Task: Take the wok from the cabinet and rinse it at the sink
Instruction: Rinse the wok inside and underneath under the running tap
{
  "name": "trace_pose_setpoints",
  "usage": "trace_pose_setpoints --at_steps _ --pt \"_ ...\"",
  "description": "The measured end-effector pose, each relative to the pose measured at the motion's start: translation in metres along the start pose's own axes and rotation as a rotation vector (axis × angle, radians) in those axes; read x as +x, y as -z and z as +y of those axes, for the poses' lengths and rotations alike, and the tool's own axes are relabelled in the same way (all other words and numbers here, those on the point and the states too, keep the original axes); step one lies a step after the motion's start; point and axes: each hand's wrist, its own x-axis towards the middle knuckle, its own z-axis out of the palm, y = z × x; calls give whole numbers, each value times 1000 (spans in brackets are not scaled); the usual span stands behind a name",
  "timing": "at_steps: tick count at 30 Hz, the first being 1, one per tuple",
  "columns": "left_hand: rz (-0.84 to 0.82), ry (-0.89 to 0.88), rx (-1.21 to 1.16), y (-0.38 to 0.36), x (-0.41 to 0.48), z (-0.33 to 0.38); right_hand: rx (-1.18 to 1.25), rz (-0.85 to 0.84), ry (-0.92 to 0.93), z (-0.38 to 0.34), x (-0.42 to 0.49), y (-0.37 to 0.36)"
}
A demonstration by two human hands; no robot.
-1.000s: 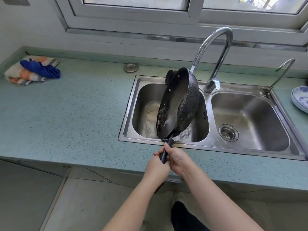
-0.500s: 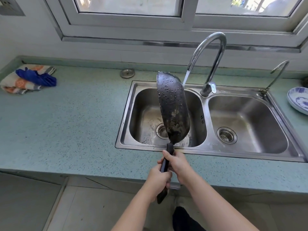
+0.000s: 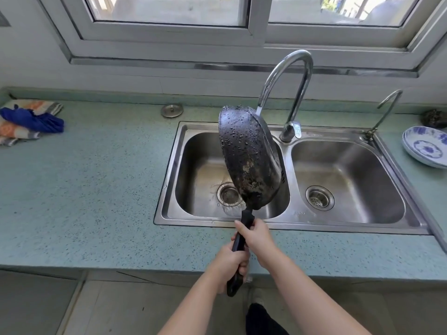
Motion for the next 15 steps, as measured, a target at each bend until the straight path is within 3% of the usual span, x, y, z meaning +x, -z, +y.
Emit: trace_pose_setpoints --at_steps 15 --pt "-43 26 -61 6 -5 -13 -63 17 -10 21 3 -9"
